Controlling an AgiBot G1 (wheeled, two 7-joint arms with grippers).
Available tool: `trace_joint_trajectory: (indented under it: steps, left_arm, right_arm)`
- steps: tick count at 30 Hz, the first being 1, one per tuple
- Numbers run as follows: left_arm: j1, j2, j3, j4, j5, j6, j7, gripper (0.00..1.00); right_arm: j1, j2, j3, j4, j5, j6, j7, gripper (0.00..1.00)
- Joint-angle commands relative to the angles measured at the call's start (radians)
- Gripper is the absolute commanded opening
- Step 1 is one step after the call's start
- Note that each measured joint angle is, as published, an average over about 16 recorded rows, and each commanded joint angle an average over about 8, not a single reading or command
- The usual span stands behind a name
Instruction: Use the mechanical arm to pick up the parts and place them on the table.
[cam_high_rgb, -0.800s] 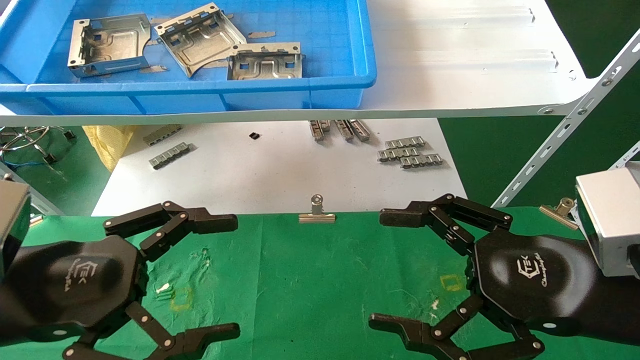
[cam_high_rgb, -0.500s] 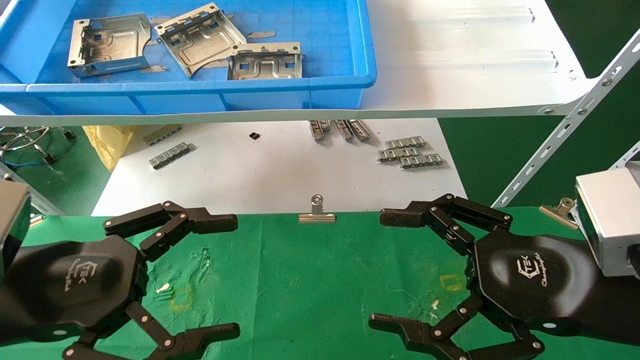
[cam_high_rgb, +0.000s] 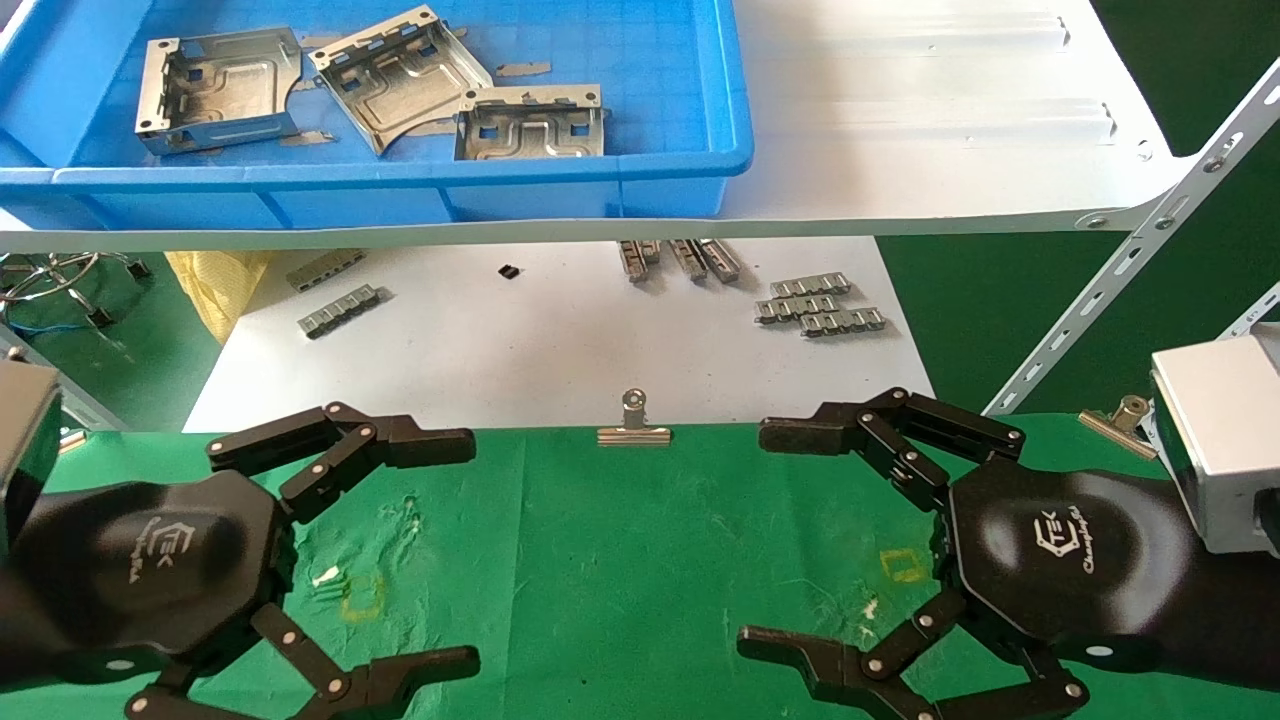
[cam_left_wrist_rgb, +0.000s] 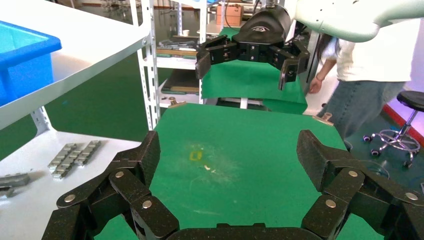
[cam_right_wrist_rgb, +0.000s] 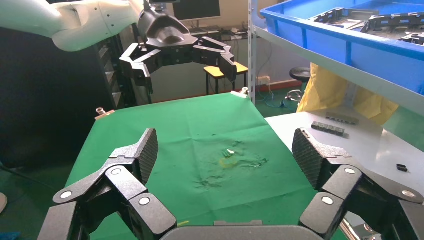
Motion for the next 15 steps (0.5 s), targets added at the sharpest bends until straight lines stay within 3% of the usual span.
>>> trace_joint_trajectory:
  steps: [1,15]
  left_arm:
    - [0.0,0.0,0.0,0.0,0.0,0.0,0.0,1.0]
    - [0.0,0.0,0.0,0.0,0.0,0.0,0.0,1.0]
  right_arm:
    - [0.0,0.0,0.0,0.0,0.0,0.0,0.0,0.0]
    - [0.0,0.0,0.0,0.0,0.0,0.0,0.0,0.0]
